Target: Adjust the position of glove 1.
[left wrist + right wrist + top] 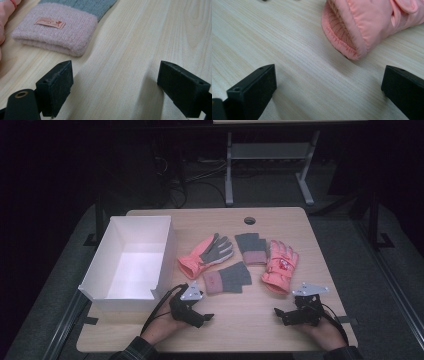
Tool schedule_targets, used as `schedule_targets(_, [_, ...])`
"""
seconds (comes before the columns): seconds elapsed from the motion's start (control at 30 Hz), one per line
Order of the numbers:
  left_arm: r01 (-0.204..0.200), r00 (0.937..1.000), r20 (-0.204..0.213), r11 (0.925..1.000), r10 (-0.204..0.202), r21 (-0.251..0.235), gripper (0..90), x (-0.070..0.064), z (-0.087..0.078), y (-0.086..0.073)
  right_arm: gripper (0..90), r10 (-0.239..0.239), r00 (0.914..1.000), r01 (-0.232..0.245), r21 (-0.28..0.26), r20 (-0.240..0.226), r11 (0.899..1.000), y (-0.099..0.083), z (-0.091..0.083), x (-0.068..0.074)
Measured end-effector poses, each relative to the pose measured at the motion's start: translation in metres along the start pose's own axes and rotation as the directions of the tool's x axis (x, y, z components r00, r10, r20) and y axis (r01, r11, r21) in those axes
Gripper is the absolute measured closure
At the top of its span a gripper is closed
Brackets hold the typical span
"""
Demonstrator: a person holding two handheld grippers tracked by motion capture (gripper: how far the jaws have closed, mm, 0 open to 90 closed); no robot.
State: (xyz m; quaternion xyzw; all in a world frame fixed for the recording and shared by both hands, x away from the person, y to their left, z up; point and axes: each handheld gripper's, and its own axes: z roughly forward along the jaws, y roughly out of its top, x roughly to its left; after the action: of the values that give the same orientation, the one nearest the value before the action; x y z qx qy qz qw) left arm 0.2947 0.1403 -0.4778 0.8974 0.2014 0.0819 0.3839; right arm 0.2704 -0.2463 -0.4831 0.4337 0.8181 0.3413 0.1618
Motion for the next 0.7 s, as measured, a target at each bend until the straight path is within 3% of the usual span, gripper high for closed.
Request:
schedule_targets(0.23, [0.012,0.9999,-0.006,0.9999,-0.012,-0.002,12.5,-0.001,0.001,0.001,0.0,-0.003,1.0,0.003,-0.002,-0.004,1.0,0.0,0.0,0.0])
schedule_targets(0.5, [0.014,0.9997,-0.022,0.9982,-0.013,0.058,15.5,-0.002,-0.001,0.007,0.0,-0.007,1.0,0.007,-0.002,-0.006,1.0,0.0,0.0,-0.001])
schedule_targets(0.7, [0.029,0.9996,-0.005,0.9994,-0.029,0.021,26.2,-0.001,-0.008,0.015,0.0,-0.009,0.9999,0.009,-0.002,-0.006,1.0,0.0,0.0,-0.001])
